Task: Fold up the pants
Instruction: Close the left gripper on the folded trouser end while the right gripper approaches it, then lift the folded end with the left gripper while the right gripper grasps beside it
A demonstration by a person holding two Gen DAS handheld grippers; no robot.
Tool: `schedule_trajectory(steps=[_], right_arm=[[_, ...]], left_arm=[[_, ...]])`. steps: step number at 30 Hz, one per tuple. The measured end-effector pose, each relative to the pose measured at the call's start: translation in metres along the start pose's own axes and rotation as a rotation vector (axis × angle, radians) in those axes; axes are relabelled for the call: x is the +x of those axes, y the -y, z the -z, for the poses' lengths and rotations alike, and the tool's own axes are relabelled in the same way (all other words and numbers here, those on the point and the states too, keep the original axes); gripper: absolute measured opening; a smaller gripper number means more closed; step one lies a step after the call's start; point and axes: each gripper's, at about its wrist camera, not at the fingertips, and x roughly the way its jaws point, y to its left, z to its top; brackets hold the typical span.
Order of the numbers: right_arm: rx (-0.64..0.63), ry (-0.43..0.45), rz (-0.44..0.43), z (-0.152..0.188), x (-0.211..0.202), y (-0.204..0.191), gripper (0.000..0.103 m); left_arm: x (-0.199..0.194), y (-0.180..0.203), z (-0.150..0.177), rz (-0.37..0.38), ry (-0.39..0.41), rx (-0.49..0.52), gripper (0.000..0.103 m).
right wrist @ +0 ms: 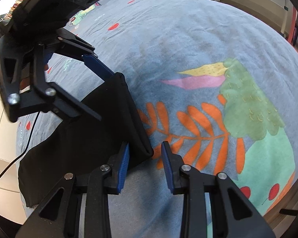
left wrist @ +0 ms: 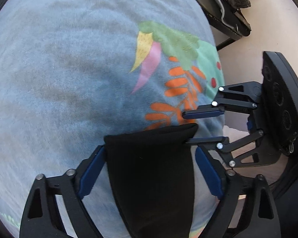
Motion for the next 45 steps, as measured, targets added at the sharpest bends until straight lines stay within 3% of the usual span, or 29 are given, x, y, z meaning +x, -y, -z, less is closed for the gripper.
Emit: schedule_trajectory(steps=[9, 22, 25, 28, 30, 37, 45], right_arm=[[-0.021, -0.033, 0.01, -0.004, 0.012, 0.0, 0.005], [-0.118, -0.08, 0.132, -0.014, 0.022, -0.032, 0.0], [-0.103, -0.068, 0.126, -0.014, 0.022, -0.031, 0.0], [-0.112, -0.061, 0.124, -0.014, 0.021, -0.032, 0.0], [-0.12, -0.058, 0.124, -0.014, 0.02, -0.033, 0.0], [-0.121, -0.05, 0.13, -0.01, 0.008, -0.035, 0.0], [-0.125, 0.024, 0.113, -0.005, -0.017, -0.052, 0.0]], left_arm=[[0.008, -0.02, 0.001, 0.009, -0.073, -0.019, 0.081], [0.03, -0.006, -0.008, -0.006, -0.126, 0.025, 0.08], [0.035, -0.001, -0.01, -0.018, -0.13, 0.034, 0.076], [0.035, 0.0, -0.012, -0.037, -0.137, 0.033, 0.056], [0.035, 0.0, -0.014, -0.028, -0.137, 0.023, 0.051], [0.032, 0.008, -0.016, -0.061, -0.144, 0.069, 0.044], [0.018, 0.032, -0.004, -0.096, -0.098, 0.107, 0.038]])
